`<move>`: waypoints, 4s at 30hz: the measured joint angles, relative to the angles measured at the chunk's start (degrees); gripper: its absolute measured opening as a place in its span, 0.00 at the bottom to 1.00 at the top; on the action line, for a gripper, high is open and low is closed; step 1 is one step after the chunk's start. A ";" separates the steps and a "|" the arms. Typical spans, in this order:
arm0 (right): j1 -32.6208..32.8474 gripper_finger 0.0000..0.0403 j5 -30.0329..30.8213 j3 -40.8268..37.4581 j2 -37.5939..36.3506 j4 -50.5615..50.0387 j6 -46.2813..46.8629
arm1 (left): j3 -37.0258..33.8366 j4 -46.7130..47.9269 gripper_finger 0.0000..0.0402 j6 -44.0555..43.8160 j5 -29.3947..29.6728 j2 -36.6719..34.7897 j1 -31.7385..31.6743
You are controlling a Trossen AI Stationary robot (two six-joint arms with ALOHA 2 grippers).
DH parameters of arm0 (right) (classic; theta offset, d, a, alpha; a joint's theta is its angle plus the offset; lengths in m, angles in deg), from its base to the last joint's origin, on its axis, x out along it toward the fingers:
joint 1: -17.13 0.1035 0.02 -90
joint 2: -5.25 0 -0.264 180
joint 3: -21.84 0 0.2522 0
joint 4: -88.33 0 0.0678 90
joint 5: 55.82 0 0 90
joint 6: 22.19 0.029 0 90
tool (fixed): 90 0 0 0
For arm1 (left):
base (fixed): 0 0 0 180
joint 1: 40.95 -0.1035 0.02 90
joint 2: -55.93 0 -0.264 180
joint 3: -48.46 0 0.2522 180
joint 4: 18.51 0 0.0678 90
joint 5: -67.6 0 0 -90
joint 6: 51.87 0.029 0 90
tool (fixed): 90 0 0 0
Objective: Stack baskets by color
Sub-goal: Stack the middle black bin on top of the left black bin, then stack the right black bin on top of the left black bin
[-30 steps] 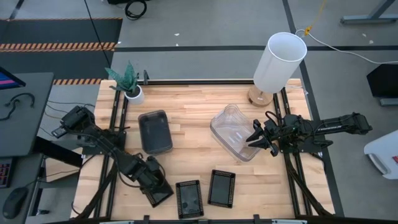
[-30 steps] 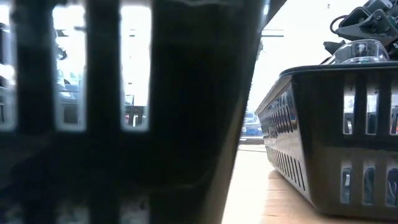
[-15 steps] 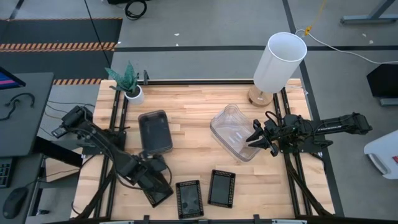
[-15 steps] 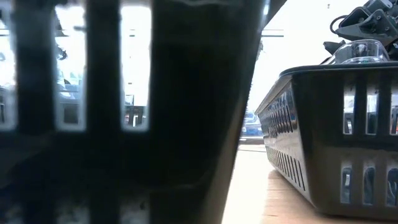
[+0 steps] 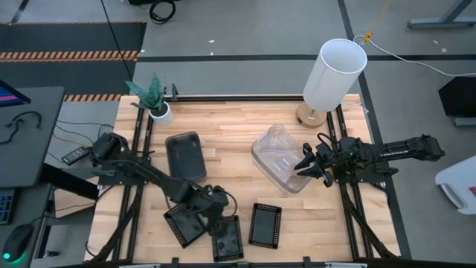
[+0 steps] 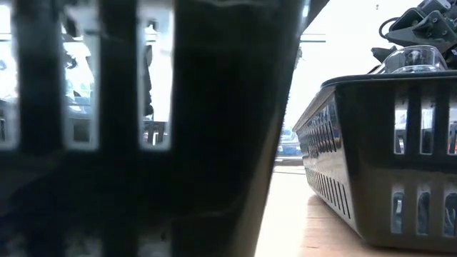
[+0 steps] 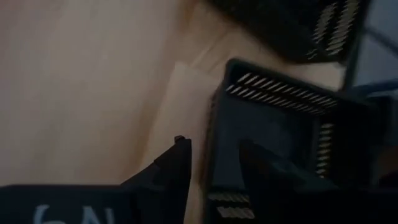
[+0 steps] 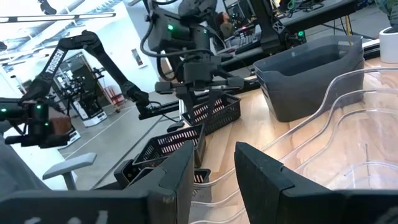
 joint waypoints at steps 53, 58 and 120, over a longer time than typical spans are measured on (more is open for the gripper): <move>0.01 0.30 0.02 -0.02 1.49 0.48 -0.01 | 22.45 44.84 0.01 2.95 0.32 -1.79 -0.41; 0.02 0.30 0.00 -0.02 1.46 0.53 -0.02 | 16.09 50.14 0.01 -8.78 6.31 -8.98 5.02; 0.01 0.30 0.01 -0.02 1.46 0.90 0.00 | 0.78 -30.55 0.35 32.30 21.98 6.67 -2.47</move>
